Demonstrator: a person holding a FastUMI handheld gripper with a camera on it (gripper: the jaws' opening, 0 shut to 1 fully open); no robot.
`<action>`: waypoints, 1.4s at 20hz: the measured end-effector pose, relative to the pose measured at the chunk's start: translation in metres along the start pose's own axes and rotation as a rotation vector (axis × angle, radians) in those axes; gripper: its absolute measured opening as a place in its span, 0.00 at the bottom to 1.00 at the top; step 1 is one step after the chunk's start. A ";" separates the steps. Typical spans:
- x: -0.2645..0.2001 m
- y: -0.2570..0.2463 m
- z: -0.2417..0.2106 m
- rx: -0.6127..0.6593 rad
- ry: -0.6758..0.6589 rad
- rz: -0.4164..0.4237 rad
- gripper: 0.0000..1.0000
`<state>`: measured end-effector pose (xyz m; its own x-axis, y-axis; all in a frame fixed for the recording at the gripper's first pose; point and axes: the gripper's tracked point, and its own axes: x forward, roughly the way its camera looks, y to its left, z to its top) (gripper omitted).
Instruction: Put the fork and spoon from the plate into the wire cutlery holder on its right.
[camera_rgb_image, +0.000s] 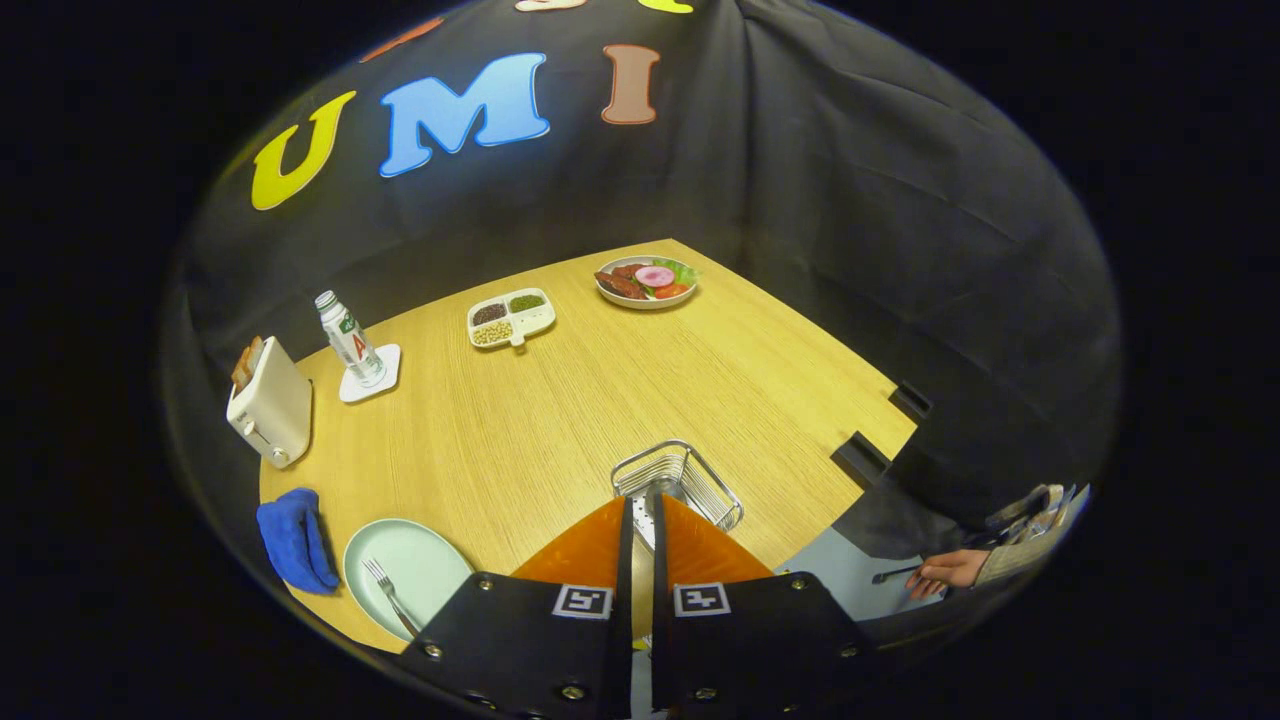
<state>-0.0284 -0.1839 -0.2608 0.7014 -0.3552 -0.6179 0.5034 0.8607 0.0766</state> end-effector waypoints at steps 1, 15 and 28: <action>-0.001 0.004 0.003 -0.029 -0.009 0.004 0.08; -0.036 0.146 -0.037 -0.371 0.001 0.242 0.09; -0.046 0.224 -0.156 -0.589 0.172 0.415 0.39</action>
<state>-0.0268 0.0818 -0.3372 0.6619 0.0628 -0.7469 -0.1743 0.9821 -0.0719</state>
